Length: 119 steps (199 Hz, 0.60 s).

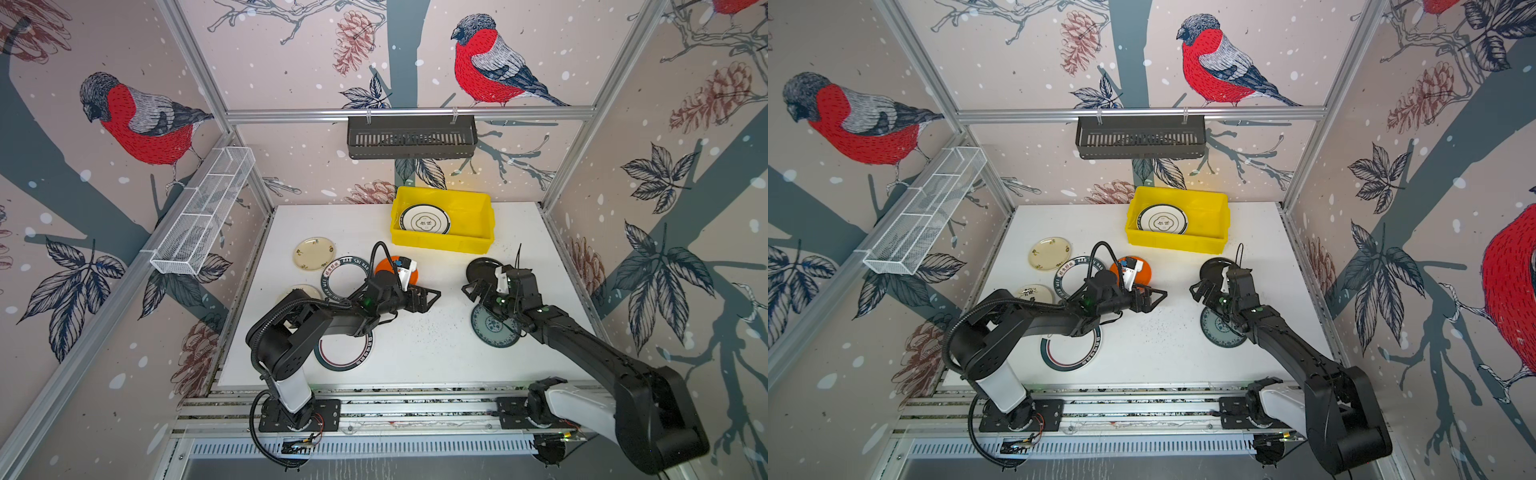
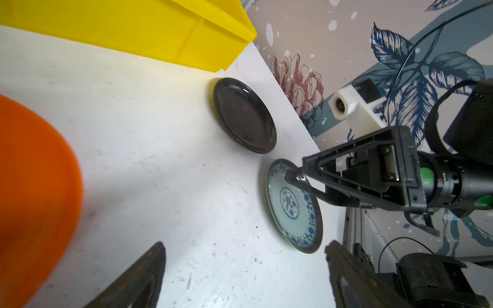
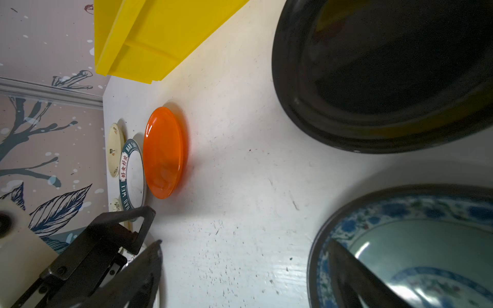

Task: Place the plates into the plastic bin on the countertop
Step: Move the plate to the center of the table.

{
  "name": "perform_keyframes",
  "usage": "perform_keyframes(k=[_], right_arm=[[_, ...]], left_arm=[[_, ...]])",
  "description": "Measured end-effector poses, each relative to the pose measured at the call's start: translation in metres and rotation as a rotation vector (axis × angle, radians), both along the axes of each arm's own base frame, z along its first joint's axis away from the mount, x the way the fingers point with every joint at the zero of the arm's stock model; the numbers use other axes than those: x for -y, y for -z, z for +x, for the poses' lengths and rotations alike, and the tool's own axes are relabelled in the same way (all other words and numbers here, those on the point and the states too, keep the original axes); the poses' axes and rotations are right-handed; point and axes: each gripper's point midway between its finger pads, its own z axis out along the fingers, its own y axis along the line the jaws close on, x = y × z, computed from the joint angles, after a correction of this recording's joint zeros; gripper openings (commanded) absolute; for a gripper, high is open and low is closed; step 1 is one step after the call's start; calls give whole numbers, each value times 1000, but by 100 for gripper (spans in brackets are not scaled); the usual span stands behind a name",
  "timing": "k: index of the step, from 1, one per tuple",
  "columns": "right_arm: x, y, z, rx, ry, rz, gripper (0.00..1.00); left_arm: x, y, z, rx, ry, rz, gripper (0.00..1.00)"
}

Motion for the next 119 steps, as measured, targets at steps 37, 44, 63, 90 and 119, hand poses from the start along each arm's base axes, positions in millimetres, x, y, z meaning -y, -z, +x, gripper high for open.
perform_keyframes(k=[37, 44, 63, 90, 119], right_arm=[[61, 7, -18, -50, 209, -92, 98], [73, 8, -21, -58, 252, -113, 99], [99, 10, -31, -88, 348, -174, 100], [128, 18, -44, -153, 443, -254, 100], [124, 42, -55, -246, 405, -253, 98]], left_arm=[[23, 0, -4, -13, 40, 10, 93], [26, 2, -3, -20, 45, 14, 93], [34, 13, -4, -59, 60, 26, 92], [37, 25, -5, -99, 74, 42, 91], [38, 23, -7, -102, 88, 36, 91]])
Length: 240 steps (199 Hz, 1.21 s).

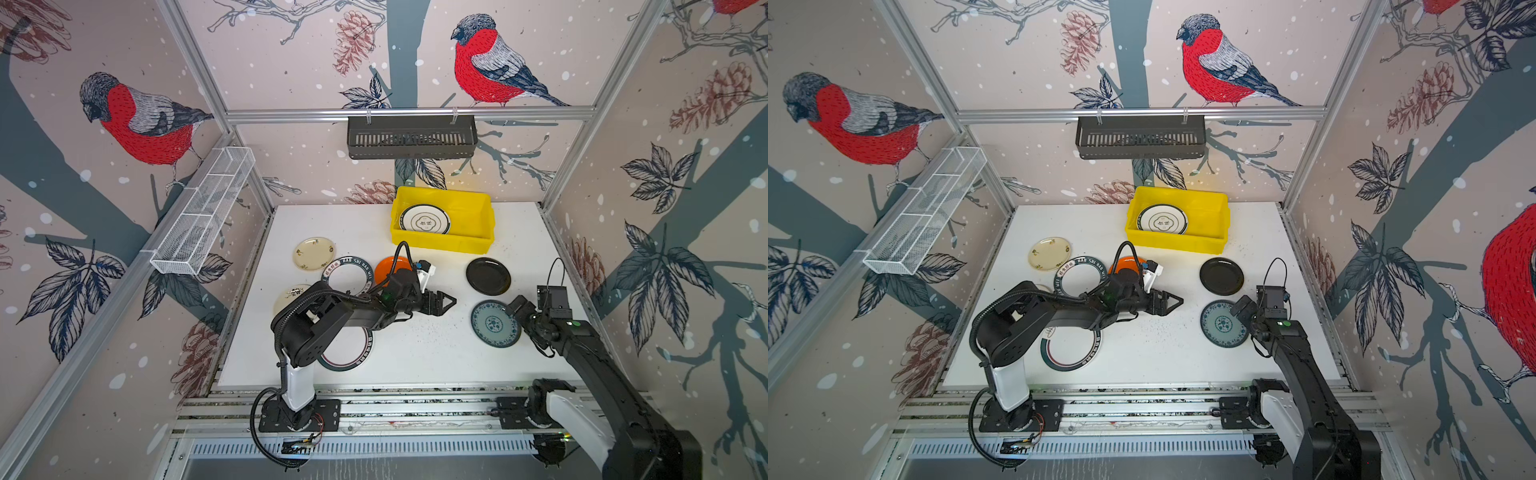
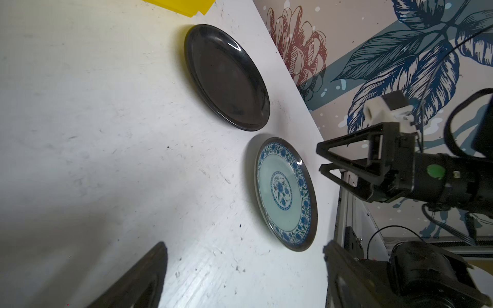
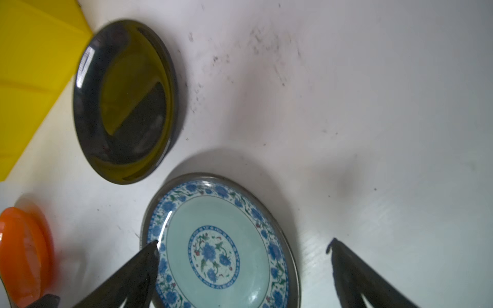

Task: Place the plates into the plastic bin on the countertop
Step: Move the plate to the center of the table.

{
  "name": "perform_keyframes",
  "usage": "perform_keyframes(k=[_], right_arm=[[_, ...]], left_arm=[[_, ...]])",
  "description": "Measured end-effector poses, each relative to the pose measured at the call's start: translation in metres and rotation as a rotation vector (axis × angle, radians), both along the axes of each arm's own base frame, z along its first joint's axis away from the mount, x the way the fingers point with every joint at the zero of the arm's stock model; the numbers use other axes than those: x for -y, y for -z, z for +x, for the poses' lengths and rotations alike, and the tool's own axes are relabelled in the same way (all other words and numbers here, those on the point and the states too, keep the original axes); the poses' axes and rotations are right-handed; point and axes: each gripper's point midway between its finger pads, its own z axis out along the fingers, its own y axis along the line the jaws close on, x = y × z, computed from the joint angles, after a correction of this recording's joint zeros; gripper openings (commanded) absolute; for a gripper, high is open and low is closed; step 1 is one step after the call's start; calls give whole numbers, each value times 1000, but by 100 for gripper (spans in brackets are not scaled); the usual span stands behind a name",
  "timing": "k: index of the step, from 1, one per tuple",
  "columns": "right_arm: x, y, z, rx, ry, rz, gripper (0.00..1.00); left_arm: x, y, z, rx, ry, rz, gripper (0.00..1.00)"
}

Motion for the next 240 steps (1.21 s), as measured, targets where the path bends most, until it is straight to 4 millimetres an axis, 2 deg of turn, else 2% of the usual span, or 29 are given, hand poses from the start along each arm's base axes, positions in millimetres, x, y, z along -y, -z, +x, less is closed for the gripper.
perform_keyframes(k=[25, 60, 89, 115, 139, 153, 195, 240], right_arm=[[-14, 15, -7, -57, -52, 50, 96], [-45, 7, 2, 27, -150, 144, 96], [-68, 11, 4, 59, -185, 251, 95], [-92, 6, 11, 87, -245, 322, 95], [-111, -10, 23, 142, -317, 350, 96], [-117, -15, 28, 168, -338, 371, 97], [-133, -13, 31, 163, -399, 436, 97], [-138, -26, 39, 210, -427, 436, 98]], left_arm=[[1, -1, 0, 0, 5, -3, 88], [4, -4, -2, -1, 27, -14, 87], [2, -3, 2, -3, 20, -13, 87], [-4, 3, 8, -16, 5, -7, 86], [-8, 13, 13, -53, -9, -5, 84], [-10, 16, 16, -63, -19, -7, 84], [-13, 20, 23, -78, -40, -23, 84], [-16, 29, 30, -112, -67, -34, 80]])
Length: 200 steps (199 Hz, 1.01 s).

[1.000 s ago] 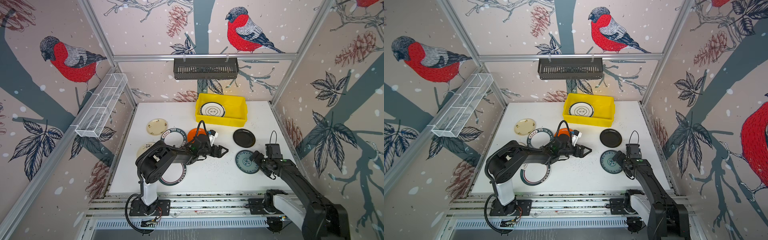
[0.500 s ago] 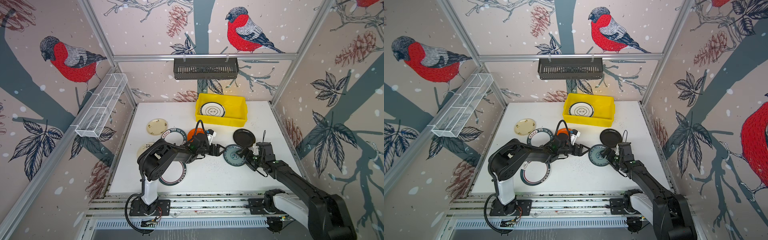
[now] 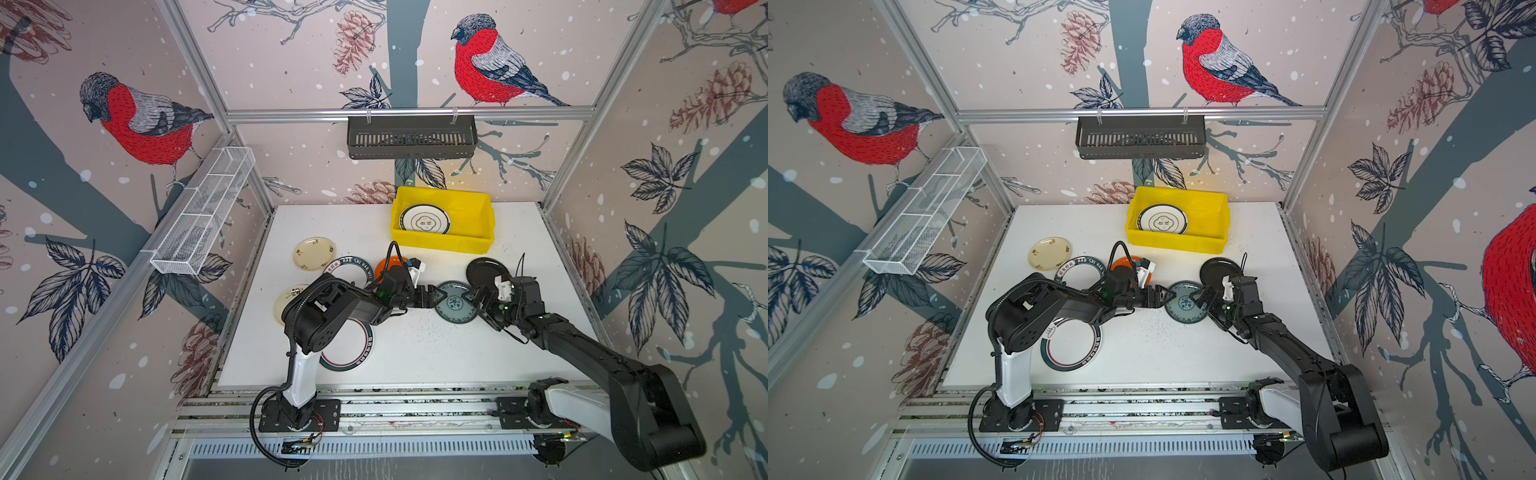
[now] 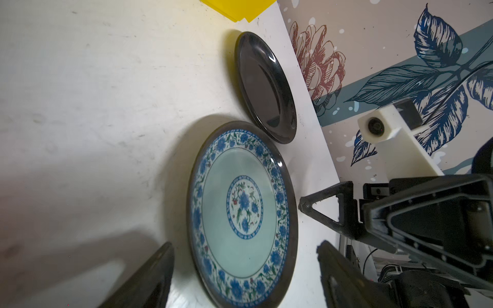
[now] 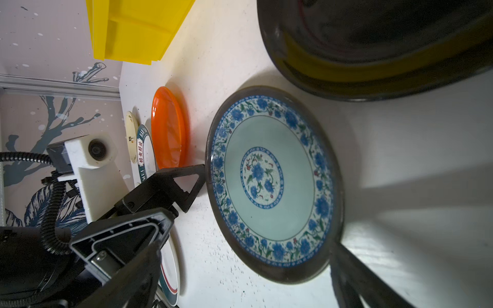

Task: Place the plates into the plastic bin on the countertop
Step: Move the plate to the center of the table, then pick up the plate from the center of the table.

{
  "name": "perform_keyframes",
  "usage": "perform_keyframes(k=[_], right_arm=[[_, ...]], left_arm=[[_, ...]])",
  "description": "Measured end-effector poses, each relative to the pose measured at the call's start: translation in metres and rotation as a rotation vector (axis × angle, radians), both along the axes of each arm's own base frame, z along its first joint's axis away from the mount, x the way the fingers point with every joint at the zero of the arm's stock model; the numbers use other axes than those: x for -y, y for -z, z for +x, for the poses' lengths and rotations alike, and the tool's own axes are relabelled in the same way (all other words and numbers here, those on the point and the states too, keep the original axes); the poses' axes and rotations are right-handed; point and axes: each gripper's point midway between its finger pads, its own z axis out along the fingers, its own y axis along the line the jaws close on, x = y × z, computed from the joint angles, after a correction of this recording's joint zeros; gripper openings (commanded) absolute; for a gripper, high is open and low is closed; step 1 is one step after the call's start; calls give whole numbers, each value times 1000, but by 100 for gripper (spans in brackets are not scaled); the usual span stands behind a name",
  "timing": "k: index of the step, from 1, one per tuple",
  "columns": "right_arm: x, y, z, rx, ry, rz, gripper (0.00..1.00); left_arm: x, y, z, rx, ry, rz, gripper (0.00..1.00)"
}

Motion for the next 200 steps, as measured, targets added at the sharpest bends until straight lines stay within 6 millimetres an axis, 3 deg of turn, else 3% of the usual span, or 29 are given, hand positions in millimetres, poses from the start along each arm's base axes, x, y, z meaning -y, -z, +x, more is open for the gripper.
perform_keyframes(k=[75, 168, 200], right_arm=[[1, -17, 4, 102, -21, -1, 99], [-3, -3, 2, 77, -43, -4, 98], [-5, -3, 4, 84, -49, 1, 98]], left_arm=[[7, 8, 11, -36, -32, -38, 65], [5, 20, 9, -82, -47, -41, 46], [7, 22, 9, -85, -43, -42, 35]])
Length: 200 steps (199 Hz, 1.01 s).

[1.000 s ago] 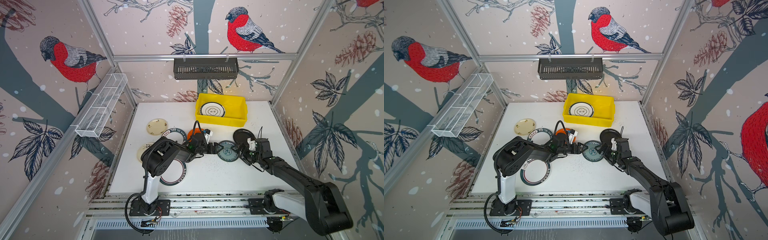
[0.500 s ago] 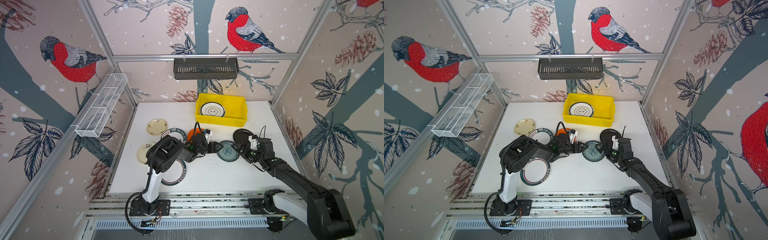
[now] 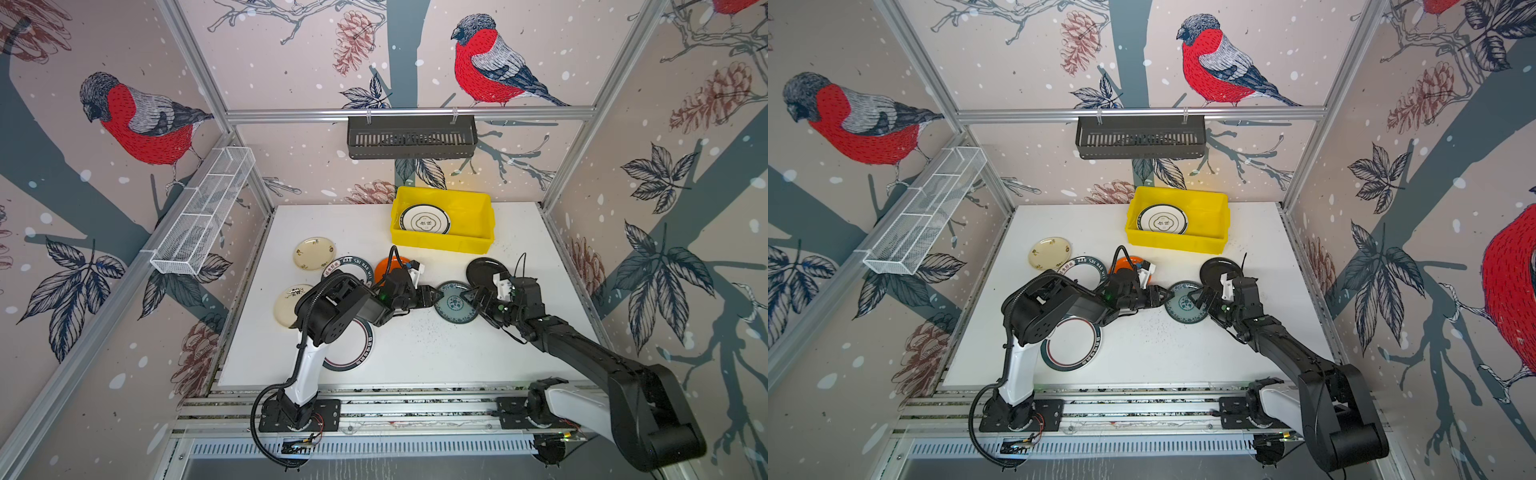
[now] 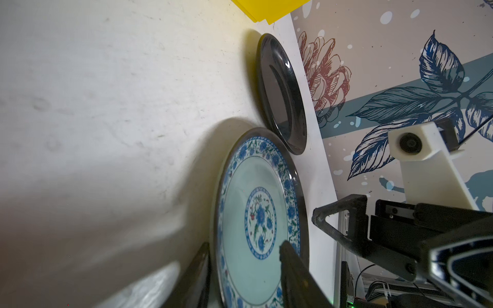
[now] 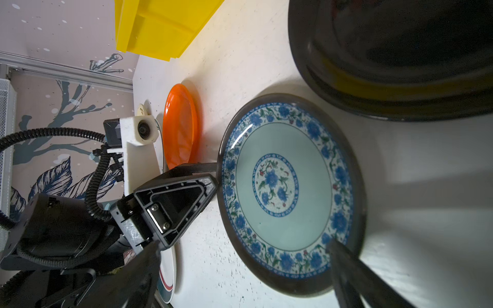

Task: Place the plates into the plastic bin on the countertop
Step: Pick up the plate from the center of the table.

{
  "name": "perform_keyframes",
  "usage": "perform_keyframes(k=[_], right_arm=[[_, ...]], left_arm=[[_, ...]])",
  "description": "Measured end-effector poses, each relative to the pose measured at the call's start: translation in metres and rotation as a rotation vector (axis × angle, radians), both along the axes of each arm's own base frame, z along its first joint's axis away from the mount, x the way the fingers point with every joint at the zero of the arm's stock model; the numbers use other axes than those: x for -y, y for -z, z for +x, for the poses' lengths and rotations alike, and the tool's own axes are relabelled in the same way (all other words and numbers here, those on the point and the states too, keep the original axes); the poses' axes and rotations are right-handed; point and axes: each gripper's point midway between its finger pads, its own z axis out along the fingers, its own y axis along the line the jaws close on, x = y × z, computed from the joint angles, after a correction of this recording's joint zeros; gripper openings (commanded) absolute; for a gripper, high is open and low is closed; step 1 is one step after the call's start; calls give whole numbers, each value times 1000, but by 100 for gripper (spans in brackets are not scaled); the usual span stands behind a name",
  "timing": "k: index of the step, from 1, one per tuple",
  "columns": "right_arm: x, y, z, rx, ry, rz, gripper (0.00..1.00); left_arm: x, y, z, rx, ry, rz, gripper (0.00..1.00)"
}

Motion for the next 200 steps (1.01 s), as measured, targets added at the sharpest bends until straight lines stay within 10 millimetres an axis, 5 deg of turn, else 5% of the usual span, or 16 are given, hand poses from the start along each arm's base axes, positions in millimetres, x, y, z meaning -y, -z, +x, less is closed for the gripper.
perform_keyframes(k=[25, 152, 200], right_arm=[[-2, -1, 2, 10, -6, 4, 97], [-8, 20, 1, -32, -32, 14, 96], [-10, 25, 0, -45, -39, 13, 96]], left_arm=[[2, -1, -1, -3, 9, -13, 28], [8, 5, 1, -7, 32, 0, 33], [11, 6, 2, -12, 46, 4, 27]])
